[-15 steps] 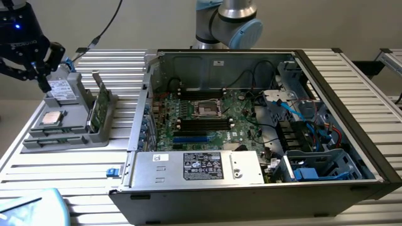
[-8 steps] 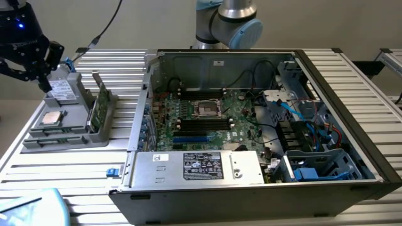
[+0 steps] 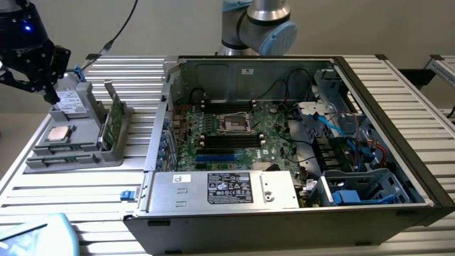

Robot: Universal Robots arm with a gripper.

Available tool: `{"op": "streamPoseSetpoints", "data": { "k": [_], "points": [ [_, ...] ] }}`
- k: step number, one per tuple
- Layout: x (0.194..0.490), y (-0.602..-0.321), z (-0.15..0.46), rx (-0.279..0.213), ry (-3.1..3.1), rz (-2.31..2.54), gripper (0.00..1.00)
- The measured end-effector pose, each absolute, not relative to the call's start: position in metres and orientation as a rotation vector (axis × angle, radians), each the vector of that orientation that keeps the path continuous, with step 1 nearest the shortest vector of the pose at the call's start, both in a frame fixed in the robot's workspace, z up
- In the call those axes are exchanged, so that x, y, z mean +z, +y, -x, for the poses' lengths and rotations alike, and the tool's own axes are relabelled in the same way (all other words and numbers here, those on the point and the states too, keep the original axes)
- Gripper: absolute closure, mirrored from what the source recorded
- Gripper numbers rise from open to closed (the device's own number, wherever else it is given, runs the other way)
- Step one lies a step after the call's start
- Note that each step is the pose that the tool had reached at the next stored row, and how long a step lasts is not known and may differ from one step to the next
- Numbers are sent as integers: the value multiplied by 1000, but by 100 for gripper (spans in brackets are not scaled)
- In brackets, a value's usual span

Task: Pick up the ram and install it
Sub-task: 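Pick up the ram and move it above insertion slot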

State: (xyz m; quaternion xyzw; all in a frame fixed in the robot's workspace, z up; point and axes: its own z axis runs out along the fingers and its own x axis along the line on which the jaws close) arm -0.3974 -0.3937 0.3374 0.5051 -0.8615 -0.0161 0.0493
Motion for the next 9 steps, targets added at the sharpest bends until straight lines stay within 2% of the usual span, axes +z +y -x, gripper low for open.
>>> {"op": "streamPoseSetpoints", "data": {
  "k": [9],
  "points": [
    [337,-394,397,-38,-2488,-1748,89]
  ]
}}
